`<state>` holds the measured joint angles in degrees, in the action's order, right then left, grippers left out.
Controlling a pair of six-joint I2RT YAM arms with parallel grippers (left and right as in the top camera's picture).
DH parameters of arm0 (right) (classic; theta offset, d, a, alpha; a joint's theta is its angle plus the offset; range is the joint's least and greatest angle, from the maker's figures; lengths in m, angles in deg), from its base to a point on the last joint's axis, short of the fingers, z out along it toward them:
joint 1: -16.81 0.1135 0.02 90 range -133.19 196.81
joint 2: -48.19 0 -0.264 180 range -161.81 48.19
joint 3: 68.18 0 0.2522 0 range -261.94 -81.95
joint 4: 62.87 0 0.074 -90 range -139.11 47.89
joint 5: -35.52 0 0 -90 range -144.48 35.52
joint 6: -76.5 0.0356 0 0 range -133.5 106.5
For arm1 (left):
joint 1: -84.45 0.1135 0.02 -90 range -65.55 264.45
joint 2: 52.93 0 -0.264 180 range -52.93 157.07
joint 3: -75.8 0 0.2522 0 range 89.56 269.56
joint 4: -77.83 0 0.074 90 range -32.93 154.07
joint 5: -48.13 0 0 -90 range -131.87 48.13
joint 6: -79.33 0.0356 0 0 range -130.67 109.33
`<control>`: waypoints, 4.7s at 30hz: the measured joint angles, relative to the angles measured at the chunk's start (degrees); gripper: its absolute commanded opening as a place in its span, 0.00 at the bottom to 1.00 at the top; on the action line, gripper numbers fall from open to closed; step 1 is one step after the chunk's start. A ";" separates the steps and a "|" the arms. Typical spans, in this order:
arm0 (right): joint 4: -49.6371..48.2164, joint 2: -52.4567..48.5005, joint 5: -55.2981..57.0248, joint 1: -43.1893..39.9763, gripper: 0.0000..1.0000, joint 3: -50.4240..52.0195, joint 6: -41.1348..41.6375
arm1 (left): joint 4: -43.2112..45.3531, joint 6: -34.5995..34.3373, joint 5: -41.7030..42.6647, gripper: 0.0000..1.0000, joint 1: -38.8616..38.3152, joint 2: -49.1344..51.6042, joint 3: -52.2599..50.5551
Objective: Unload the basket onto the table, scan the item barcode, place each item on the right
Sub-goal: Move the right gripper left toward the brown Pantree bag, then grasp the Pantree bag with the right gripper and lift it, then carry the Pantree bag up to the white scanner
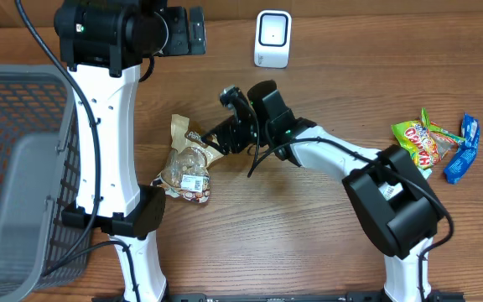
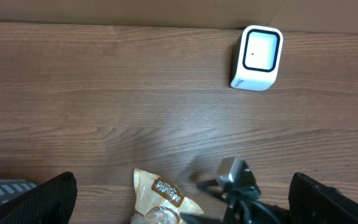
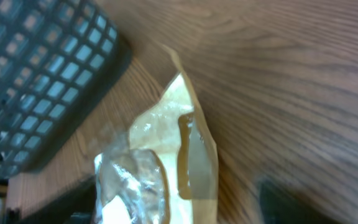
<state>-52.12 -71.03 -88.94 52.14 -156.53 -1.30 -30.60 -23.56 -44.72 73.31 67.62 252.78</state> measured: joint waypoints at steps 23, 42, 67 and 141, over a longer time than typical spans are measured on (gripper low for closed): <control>41.05 7.76 5.64 -5.97 0.04 -0.04 17.53 | 0.00 0.02 -0.02 1.00 0.00 0.00 -0.02; 25.11 8.81 8.28 -5.09 1.00 -0.04 7.80 | 0.00 0.00 0.00 1.00 0.00 0.00 -0.02; 25.66 0.55 5.16 2.05 0.04 -0.09 19.32 | 0.00 0.00 0.00 0.99 0.00 0.00 -0.02; -30.82 11.19 57.11 -11.85 0.04 0.24 -43.10 | 0.02 0.00 -0.02 1.00 0.00 0.00 -0.04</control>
<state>-82.94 -59.84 -31.82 40.30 -156.29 -44.40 -30.58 -23.56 -44.74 73.31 67.62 252.73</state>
